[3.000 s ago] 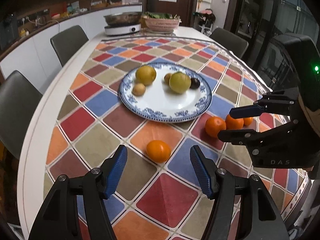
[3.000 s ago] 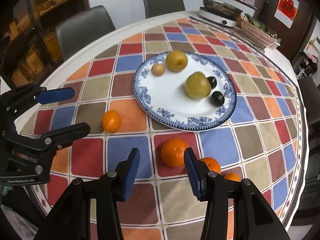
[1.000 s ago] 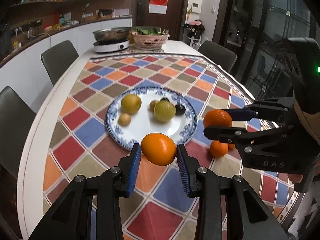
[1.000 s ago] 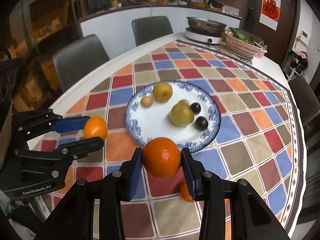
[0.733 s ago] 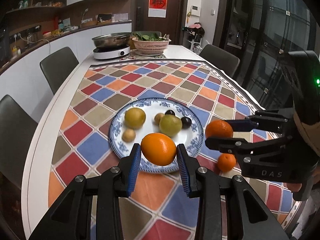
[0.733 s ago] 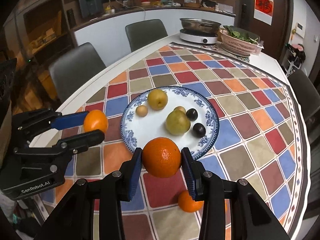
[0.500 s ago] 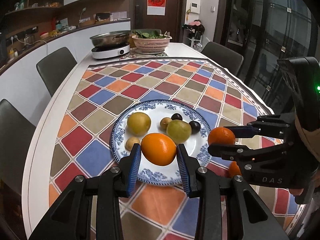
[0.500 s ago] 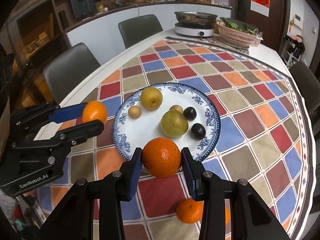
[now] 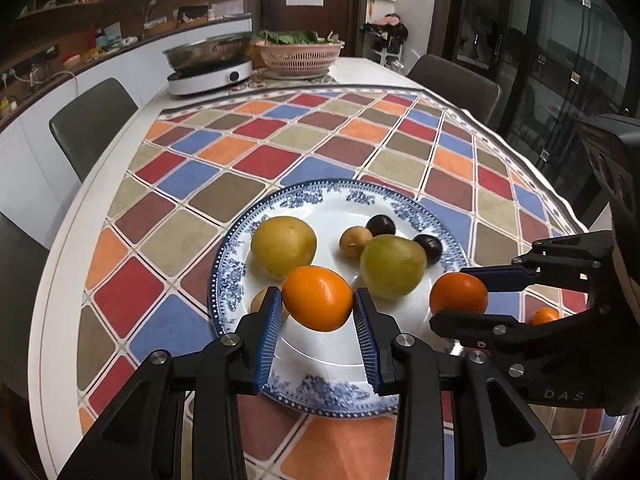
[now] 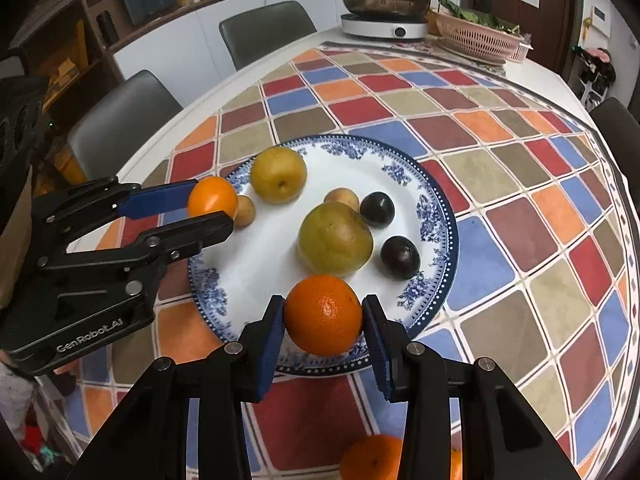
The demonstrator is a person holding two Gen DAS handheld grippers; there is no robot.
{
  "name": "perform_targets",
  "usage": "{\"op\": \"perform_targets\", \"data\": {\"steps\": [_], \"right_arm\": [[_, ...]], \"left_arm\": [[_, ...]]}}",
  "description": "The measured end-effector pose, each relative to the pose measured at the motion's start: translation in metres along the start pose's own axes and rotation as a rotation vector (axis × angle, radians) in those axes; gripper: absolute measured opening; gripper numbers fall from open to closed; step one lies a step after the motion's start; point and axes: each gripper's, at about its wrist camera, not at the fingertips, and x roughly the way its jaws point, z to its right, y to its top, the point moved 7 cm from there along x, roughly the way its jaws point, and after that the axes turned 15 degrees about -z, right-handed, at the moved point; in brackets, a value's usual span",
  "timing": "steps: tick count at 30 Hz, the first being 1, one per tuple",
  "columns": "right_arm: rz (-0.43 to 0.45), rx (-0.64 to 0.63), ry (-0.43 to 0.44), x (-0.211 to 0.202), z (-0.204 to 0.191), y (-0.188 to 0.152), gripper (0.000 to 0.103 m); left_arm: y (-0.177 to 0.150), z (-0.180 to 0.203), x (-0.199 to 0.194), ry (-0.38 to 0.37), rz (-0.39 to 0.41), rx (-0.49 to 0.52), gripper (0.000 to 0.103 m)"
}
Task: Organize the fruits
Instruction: 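Carry the orange in the left tool while the right tool carries its orange over the plate, then open the left tool onto the plate while the right tool releases its orange there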
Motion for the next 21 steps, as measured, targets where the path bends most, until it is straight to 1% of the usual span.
{"op": "perform_targets", "data": {"steps": [4,8,12,16,17,19,21], "right_arm": [[-0.019,0.007,-0.003,0.009,0.004,0.001,0.040],[-0.032,0.015,-0.005,0.016,0.007,0.002,0.040],[-0.035,0.022,0.004,0.018,0.008,0.002,0.040],[-0.015,0.024,0.010,0.014,0.008,0.004,0.040],[-0.010,0.023,0.010,0.012,0.007,0.005,0.042],[0.009,0.028,0.018,0.007,0.007,0.005,0.047],[0.029,0.036,0.017,0.000,0.006,0.005,0.047]], "left_arm": [[0.000,-0.004,0.014,0.006,-0.032,-0.003,0.036],[-0.001,-0.005,0.020,-0.007,-0.051,-0.010,0.036],[0.000,-0.005,0.017,-0.001,-0.041,-0.012,0.038],[0.002,-0.007,0.004,0.011,-0.012,-0.021,0.048],[0.001,-0.008,-0.001,0.025,-0.005,-0.025,0.051],[0.001,-0.010,-0.008,0.051,0.005,-0.028,0.051],[-0.001,-0.010,-0.018,0.056,0.017,-0.032,0.051]]}}
